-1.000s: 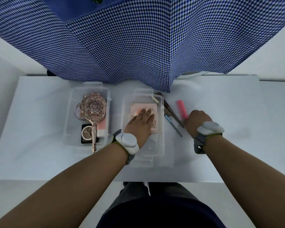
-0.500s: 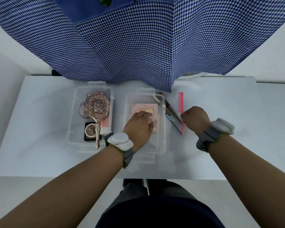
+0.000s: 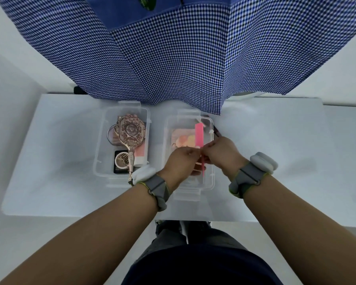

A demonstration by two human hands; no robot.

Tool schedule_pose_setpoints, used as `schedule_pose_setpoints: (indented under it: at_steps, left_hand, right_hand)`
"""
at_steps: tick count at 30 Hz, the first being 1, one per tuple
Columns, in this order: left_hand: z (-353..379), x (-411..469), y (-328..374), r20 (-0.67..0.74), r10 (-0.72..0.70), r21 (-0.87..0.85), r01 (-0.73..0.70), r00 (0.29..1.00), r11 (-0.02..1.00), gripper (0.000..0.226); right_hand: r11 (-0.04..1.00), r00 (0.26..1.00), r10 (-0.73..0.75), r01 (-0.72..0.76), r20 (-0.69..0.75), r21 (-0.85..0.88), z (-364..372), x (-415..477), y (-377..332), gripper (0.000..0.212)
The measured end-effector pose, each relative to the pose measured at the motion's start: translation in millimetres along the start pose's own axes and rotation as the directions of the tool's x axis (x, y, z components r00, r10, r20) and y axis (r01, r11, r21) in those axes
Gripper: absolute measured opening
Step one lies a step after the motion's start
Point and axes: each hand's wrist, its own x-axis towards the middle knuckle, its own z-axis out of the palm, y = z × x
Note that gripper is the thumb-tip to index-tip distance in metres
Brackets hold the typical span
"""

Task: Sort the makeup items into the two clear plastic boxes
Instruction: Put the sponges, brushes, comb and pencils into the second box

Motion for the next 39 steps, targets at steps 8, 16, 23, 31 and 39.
schedule_pose_setpoints:
  at_steps: [8,16,23,31,39]
  left_hand:
    - [0,0,-3,0.085,-0.165,-0.128,0.175,0.983,0.976,0.020]
    - [5,16,-4,-0.012,-0.232,-0.035,0.232,0.973,0.972,0.024]
    - [20,30,-11,-0.069,-0.266,0.100,0.272,0.962,0.957,0.013]
    - [30,35,-11,-0.043,-0.050,0.773,0.065,0.998,0.632,0.043]
    - [31,32,-11,-0.020,0.154,0.915,-0.044,0.988,0.400,0.035]
  right_hand:
    - [0.990,0.999,0.004,-0.009,-0.032,-0.141,6,9,5,0.013]
    - [0.959,0.929,-0.053,-0.055,-0.366,-0.279,-23,28,24,0.026]
    - [0.912,0.951,0.000,-0.128,-0.310,-0.390,-40,63,60,0.043]
    - [0.862,0.955,-0.098,-0.059,-0.280,-0.503,-35,89,69,0.037]
    - [0.794,0.959,-0.181,0.012,-0.218,-0.607,-32,97,73,0.025]
